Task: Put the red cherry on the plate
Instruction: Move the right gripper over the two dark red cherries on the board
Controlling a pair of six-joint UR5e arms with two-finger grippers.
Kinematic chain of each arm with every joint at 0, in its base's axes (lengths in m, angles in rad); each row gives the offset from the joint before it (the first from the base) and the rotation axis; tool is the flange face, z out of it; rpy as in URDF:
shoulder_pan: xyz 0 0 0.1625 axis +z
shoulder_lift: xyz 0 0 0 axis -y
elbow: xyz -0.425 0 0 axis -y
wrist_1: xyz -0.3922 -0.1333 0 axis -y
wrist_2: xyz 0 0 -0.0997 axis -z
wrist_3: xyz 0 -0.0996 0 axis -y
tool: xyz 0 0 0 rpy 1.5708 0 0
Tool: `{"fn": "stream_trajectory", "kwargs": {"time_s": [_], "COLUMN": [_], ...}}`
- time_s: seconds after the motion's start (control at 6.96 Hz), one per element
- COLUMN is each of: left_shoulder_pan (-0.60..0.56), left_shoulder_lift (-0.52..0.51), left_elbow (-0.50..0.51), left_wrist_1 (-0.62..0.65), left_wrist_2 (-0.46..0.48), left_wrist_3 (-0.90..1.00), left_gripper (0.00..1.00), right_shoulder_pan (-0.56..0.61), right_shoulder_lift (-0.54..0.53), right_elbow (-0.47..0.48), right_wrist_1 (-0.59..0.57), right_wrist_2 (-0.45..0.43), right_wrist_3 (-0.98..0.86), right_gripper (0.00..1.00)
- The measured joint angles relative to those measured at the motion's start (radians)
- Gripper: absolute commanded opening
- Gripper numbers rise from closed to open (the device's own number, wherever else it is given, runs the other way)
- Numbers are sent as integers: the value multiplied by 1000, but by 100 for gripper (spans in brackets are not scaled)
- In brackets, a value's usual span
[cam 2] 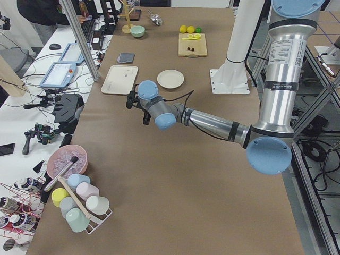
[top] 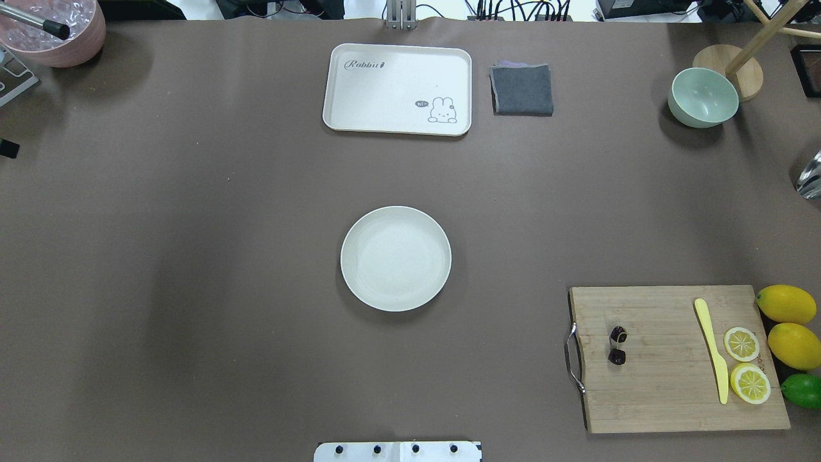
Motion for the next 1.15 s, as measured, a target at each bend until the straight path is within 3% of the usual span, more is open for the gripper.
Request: {"fn": "stream_trajectory", "kwargs": {"time_s": [0.29,0.57,1.15], "left_shoulder_pan": [-83,-96,-93], "left_shoulder_lift": [3,4,-3], "left_elbow": [-4,-5,-5], "left_wrist_1": [103,120,122], "left_wrist_2": [-39,-46,-42], "left_wrist_3": [134,153,149], "left_gripper": [98,98,98], "right_shoulder_pan": [-77,-202,-570], "right_shoulder_lift": [16,58,143], "right_elbow": [59,93,145], "right_wrist_1": [32,52,259], "right_wrist_2": [22,23,-94], "right_wrist_3": [183,337,884], "right_gripper": [100,100,100]}}
